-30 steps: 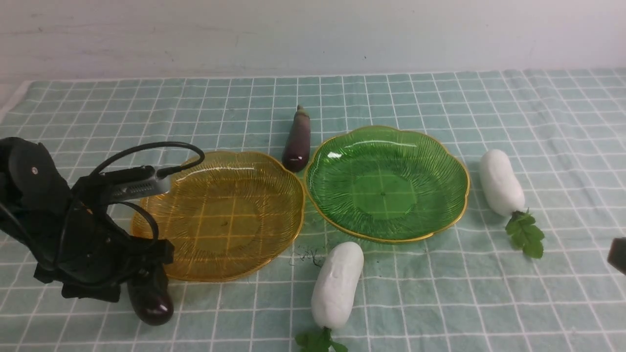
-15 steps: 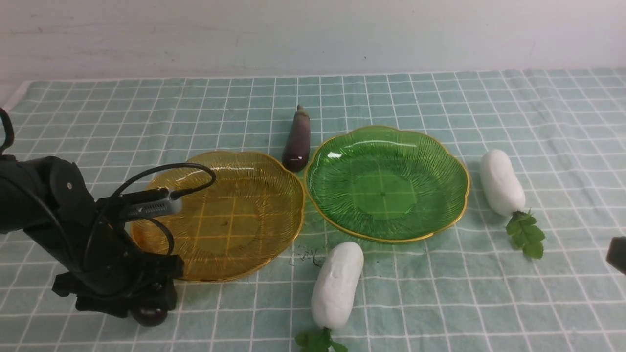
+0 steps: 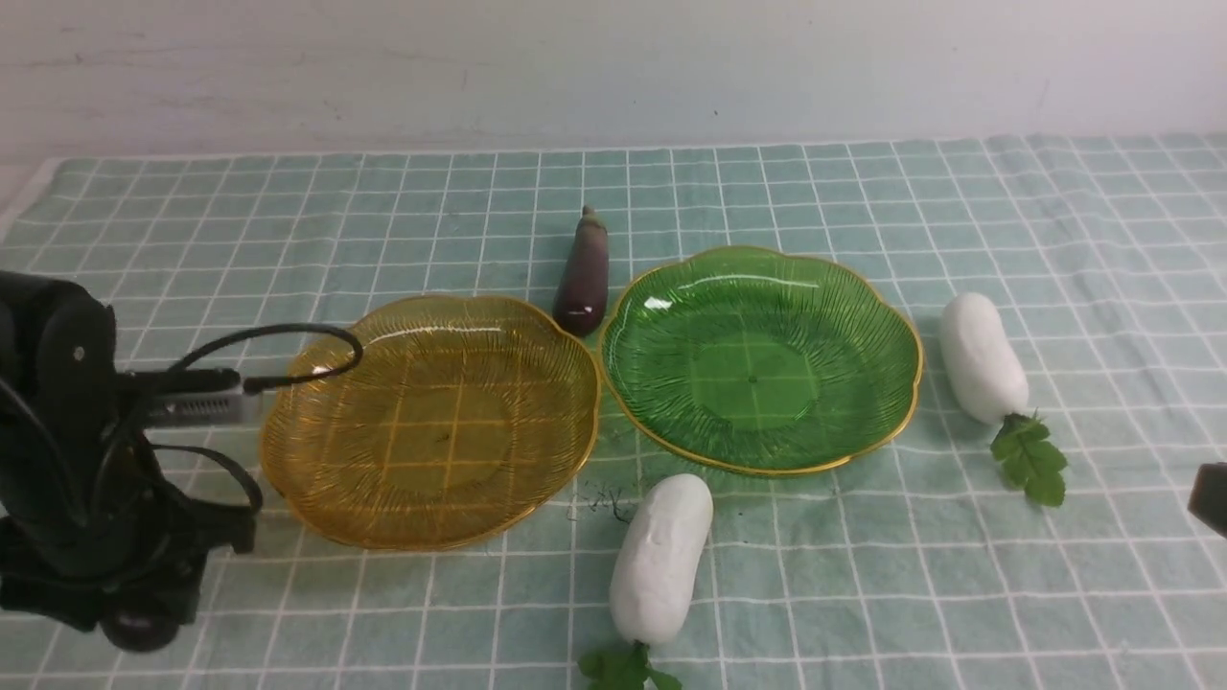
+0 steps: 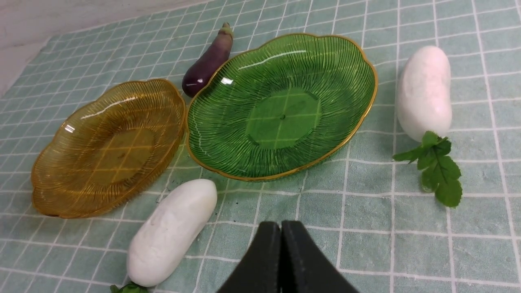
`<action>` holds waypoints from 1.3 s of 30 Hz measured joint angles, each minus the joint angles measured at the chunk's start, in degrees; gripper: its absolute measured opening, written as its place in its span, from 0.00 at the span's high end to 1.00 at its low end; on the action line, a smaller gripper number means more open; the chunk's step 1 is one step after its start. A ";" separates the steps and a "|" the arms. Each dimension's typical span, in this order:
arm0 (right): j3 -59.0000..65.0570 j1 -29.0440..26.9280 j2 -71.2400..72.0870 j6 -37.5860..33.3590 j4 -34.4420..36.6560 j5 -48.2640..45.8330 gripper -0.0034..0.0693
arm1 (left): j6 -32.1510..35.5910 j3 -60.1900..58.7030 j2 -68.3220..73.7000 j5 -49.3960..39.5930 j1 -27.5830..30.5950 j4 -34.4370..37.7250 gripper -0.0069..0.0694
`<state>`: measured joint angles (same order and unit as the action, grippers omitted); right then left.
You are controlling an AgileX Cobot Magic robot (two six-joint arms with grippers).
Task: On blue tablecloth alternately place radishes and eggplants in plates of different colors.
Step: 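Pick up the eggplant and place it in the yellow plate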
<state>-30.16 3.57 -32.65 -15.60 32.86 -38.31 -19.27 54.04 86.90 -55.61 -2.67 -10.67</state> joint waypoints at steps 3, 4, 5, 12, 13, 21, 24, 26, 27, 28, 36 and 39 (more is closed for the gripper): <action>0.00 0.00 0.00 -0.33 0.06 0.00 0.97 | 2.77 4.41 -2.51 0.13 -1.17 1.27 0.38; 0.00 0.00 0.00 -0.74 0.13 0.00 0.97 | 5.22 6.97 -3.13 0.49 -2.28 2.89 0.38; 0.00 0.00 0.00 -0.74 0.13 0.00 0.97 | 6.04 7.83 -3.20 0.72 -2.91 3.52 0.38; 0.00 0.18 0.00 -1.10 0.24 0.00 0.97 | 15.45 18.72 5.78 6.62 -11.68 11.55 0.38; -0.05 0.18 0.00 -1.10 0.31 0.00 0.97 | 15.45 19.53 8.29 6.49 -12.48 11.02 0.38; -0.10 0.18 0.00 -1.10 0.88 0.00 0.97 | 14.22 24.29 18.57 1.18 -13.31 8.41 0.30; -0.10 0.18 0.00 -1.10 0.88 0.00 0.97 | 13.90 25.79 18.85 0.04 -13.31 7.94 0.22; -0.10 0.18 0.00 -1.16 0.88 0.00 0.97 | 13.71 28.68 18.89 -1.22 -13.35 7.64 0.12; -0.10 0.18 0.00 -1.16 0.88 0.00 0.97 | 13.65 28.92 18.89 -1.22 -13.35 7.64 0.11; -0.10 0.18 0.00 -1.16 0.88 0.00 0.97 | 12.97 31.25 18.92 -1.11 -13.35 8.57 0.09; -0.10 0.18 0.00 -1.16 0.88 -0.93 0.97 | 12.41 49.18 26.57 7.46 -13.51 16.69 0.37; -0.10 0.18 0.00 -1.16 0.88 -1.55 0.97 | 12.88 58.12 33.39 8.94 -13.51 18.32 0.64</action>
<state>-30.26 3.75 -32.65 -16.76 33.74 -39.87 -6.39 112.16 120.29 -46.67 -16.17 7.65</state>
